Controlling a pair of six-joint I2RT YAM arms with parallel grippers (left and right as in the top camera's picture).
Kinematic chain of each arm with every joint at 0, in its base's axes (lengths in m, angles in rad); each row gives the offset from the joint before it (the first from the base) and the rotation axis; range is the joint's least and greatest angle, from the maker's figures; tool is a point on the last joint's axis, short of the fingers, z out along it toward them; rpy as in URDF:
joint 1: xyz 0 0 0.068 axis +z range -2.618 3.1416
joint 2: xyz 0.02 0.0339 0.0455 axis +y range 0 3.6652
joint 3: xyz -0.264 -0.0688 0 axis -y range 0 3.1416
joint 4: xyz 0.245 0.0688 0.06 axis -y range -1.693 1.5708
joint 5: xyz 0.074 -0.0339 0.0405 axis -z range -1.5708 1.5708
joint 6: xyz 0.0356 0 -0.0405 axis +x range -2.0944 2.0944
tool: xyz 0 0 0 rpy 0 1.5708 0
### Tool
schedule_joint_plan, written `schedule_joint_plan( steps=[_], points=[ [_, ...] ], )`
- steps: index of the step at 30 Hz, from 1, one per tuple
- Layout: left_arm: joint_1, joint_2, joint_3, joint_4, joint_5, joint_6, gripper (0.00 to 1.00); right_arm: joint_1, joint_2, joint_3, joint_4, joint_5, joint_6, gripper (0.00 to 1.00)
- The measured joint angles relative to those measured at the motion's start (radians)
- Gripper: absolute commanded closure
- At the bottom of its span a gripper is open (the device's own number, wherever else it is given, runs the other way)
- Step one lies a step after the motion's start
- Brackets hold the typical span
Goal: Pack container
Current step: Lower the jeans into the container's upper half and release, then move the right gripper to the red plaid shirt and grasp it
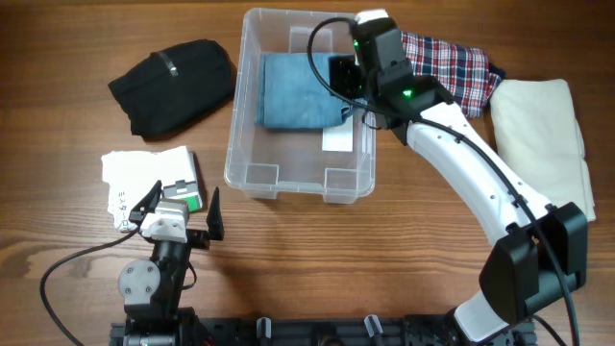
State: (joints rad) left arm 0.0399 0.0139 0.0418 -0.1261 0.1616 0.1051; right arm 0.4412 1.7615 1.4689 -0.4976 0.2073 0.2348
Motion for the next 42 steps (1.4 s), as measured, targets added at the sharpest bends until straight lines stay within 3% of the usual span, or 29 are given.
schedule_joint_plan(
  steps=[5, 6, 7, 8, 10, 16, 22, 36, 42],
  points=[
    [0.000, 0.000, 0.000, 0.000, 0.000, 0.000, 0.00, -0.129, -0.025, 0.000, -0.135, -0.042, 0.075, 0.18],
    [0.000, 0.000, 0.000, 0.000, 0.000, 0.000, 0.00, -0.152, -0.034, 0.000, -0.155, -0.042, 0.075, 0.23],
    [0.000, 0.000, 0.000, 0.000, 0.000, 0.000, 0.00, -0.172, -0.044, 0.000, -0.174, -0.040, 0.075, 0.40],
    [0.000, 0.000, 0.000, 0.000, 0.000, 0.000, 0.00, -0.188, -0.052, 0.000, -0.188, -0.036, 0.079, 0.49],
    [0.000, 0.000, 0.000, 0.000, 0.000, 0.000, 0.00, -0.225, -0.061, 0.000, -0.202, -0.024, 0.077, 0.96],
    [0.000, 0.000, 0.000, 0.000, 0.000, 0.000, 0.00, -0.341, -0.060, 0.000, -0.154, -0.023, 0.076, 0.96],
    [0.000, 0.000, 0.000, 0.000, 0.000, 0.000, 0.00, -0.423, -0.049, 0.000, -0.003, -0.023, 0.048, 0.96],
    [0.000, 0.000, 0.000, 0.000, 0.000, 0.000, 0.00, -0.488, 0.340, 0.000, 0.110, -0.087, 0.051, 0.96],
    [0.000, 0.000, 0.000, 0.000, 0.000, 0.000, 0.00, -0.497, 0.366, 0.026, 0.048, -0.122, 0.048, 0.96]
  ],
)
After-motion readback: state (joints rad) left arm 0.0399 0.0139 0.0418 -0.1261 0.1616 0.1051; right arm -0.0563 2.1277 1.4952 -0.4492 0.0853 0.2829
